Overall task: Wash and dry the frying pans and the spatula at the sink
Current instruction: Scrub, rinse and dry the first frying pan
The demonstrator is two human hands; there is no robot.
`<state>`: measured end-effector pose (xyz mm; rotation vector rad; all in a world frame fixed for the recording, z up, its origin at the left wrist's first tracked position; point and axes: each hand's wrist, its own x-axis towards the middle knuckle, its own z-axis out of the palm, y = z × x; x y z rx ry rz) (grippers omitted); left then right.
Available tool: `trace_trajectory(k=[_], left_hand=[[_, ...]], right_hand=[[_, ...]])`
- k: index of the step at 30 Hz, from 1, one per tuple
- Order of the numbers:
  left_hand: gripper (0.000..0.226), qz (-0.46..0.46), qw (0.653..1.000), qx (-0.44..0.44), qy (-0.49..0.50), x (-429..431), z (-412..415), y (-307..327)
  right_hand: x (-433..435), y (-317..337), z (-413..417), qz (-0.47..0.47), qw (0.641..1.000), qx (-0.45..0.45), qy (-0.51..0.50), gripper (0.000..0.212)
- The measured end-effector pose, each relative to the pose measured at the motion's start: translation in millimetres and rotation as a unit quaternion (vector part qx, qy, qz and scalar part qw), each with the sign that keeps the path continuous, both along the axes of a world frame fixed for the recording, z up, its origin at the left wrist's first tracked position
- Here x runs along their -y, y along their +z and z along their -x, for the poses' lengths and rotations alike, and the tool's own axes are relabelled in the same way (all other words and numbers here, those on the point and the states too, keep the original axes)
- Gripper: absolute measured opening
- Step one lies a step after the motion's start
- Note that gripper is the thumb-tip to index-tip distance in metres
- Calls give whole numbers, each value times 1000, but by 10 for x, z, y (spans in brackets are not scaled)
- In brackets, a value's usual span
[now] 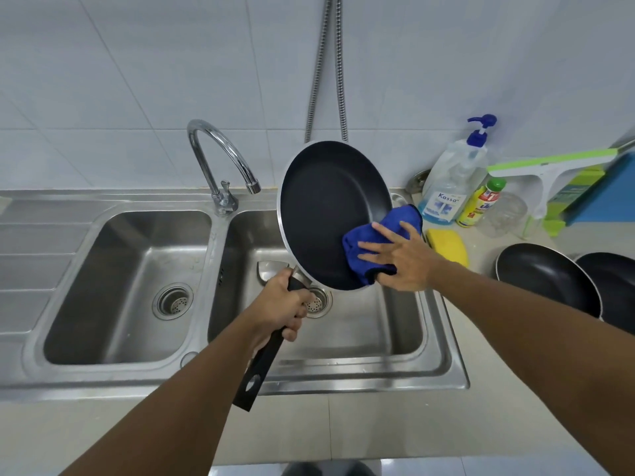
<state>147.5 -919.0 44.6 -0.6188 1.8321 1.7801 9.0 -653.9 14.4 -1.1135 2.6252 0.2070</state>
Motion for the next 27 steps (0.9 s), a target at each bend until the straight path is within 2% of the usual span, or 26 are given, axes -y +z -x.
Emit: trace_trajectory(k=[1,3,5,8,9,10,12,14,15,17,18,19,21,22,23,24,26,27], left_hand=[[17,-5,1000,0,2,11,-5,2],[18,-10,1000,2,5,24,-20,-3],[17,-8,1000,4,9,36,-41,-15],[18,0,1000,6,10,38,-54,-57],[19,6,1000,8,6,29,-57,-75],[19,15,1000,8,-2,19,-64,-89],[16,40,999,6,-22,3,-71,-112],[16,67,997,-3,-38,5,-82,-133],[17,75,996,-9,-45,7,-93,-140],[22,80,995,-13,-54,-2,-141,-156],[26,82,995,-11,-57,-11,-177,-169],[30,84,995,-6,-63,-28,-214,-184],[37,80,994,3,-75,-79,-279,-214],[38,73,994,5,-76,-109,-296,-223],[38,62,996,5,-70,-137,-301,-226],[36,47,997,3,-62,-165,-296,-223],[30,21,999,-4,-49,-212,-269,-185],[28,14,999,-6,-47,-222,-251,-163]], right_hand=[[10,-42,-38,18,1000,-8,-22,77],[93,-144,-176,119,989,26,-89,61],[245,-224,-333,222,960,97,-138,44],[570,-196,-512,312,917,174,-175,16],[692,-150,-535,331,910,171,-183,16],[810,-111,-541,351,901,163,-196,25],[1030,-23,-524,388,868,164,-263,34],[1213,39,-442,446,794,174,-375,34],[1299,75,-393,482,735,182,-441,30],[1438,170,-219,562,581,200,-553,24],[1484,260,-113,598,507,202,-587,28],[1509,382,-11,626,448,202,-605,32],[1524,565,157,681,376,215,-590,34],[1531,601,188,696,365,238,-570,38],[1546,609,164,693,388,264,-547,46],[1552,538,98,662,460,277,-524,55],[1500,237,-119,533,705,249,-396,65],[1429,82,-247,469,805,204,-302,66]])
